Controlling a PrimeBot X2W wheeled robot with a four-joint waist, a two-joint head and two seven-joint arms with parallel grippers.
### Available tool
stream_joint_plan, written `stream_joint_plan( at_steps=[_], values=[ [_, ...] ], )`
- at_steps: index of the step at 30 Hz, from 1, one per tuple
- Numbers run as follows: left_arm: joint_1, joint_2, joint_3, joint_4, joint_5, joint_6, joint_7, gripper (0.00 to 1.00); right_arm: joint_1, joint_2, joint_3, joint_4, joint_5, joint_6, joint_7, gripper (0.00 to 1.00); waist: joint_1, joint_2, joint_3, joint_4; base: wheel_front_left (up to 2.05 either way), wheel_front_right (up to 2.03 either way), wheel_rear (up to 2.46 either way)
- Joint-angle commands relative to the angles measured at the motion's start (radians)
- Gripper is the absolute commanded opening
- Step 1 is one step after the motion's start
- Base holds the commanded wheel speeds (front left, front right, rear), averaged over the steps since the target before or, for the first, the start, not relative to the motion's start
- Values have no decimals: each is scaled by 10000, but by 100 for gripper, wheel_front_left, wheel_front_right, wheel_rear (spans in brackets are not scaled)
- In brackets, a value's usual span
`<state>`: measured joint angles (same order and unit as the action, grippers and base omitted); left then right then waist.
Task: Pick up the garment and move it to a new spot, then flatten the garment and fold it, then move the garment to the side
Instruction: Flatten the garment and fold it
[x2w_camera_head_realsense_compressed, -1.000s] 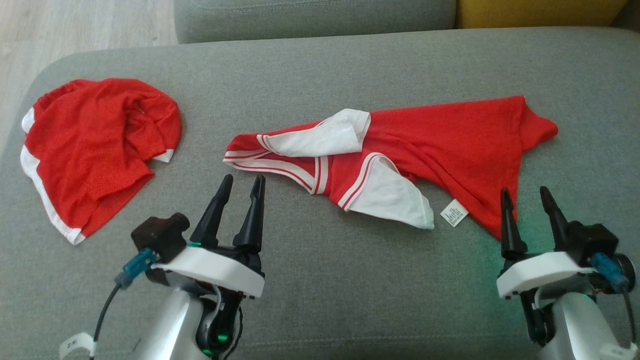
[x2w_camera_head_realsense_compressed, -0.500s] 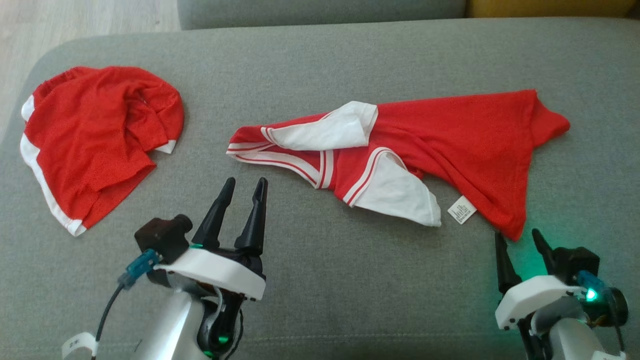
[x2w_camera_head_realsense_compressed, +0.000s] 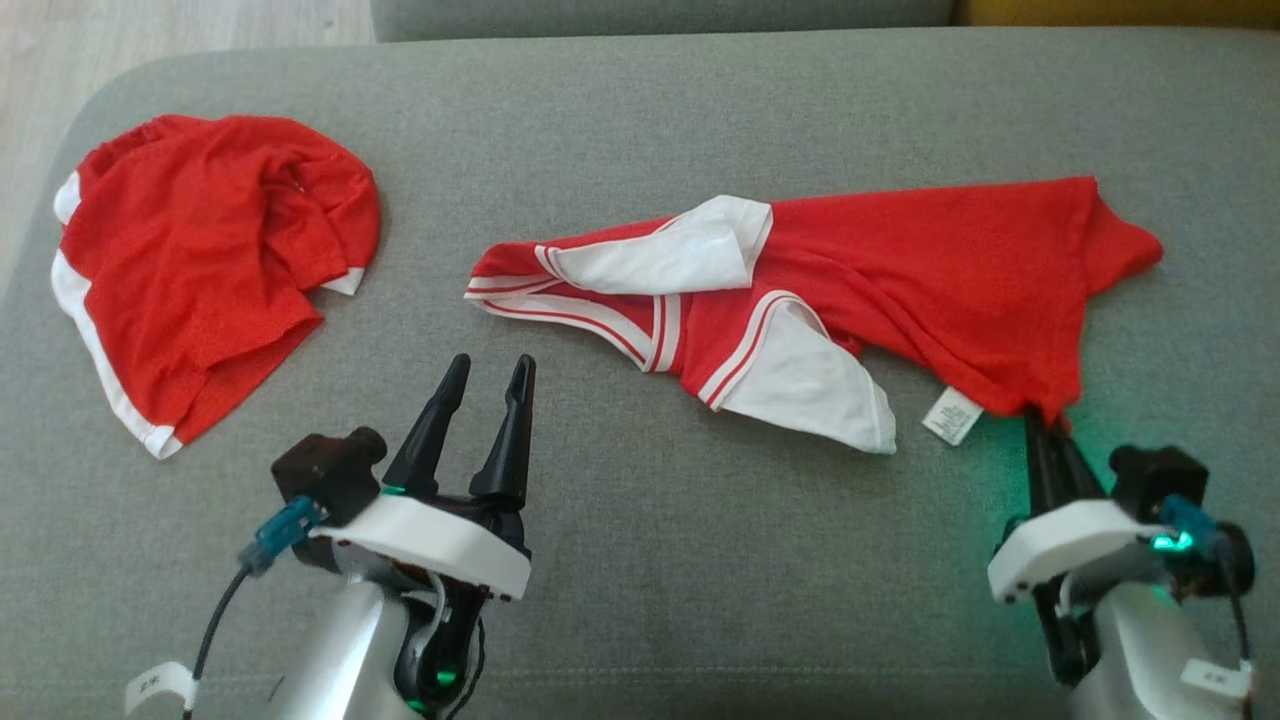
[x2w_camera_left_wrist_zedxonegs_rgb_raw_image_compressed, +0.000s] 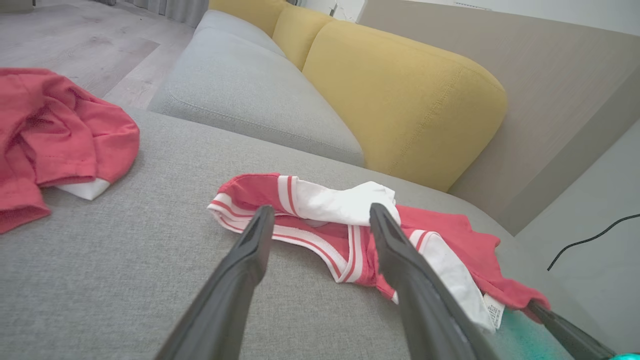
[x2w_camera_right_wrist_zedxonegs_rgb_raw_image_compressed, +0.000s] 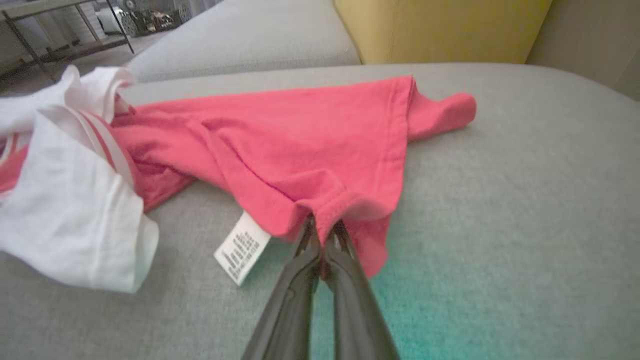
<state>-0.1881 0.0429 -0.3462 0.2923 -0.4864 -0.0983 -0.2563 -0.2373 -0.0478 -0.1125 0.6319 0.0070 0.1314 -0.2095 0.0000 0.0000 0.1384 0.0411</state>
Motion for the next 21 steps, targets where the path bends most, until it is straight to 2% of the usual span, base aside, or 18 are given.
stream_joint_plan(
  at_steps=[1,7,12,16,21],
  values=[
    [-389,74,306,-295,15,-15,-55,100,-421,-25,192,-420,-125,-7,-159,0,0,0,-42,15,0,0,0],
    [-340,74,201,-338,-104,12,-55,100,-1419,-103,267,-1764,-360,-7,104,0,0,0,-166,121,0,0,0],
    [-507,74,-39,-463,-208,41,-55,100,-3261,-984,732,-2643,-155,-7,1364,0,0,0,113,436,0,0,0],
    [-757,74,-289,-588,-370,58,-55,100,-5124,-1906,1137,-2559,-16,-7,2424,0,0,0,666,943,0,0,0],
    [-1169,74,-804,-722,-621,74,-55,100,-7394,-3011,1495,-1416,-139,-7,3141,0,0,0,1503,1912,0,0,0]
  ],
)
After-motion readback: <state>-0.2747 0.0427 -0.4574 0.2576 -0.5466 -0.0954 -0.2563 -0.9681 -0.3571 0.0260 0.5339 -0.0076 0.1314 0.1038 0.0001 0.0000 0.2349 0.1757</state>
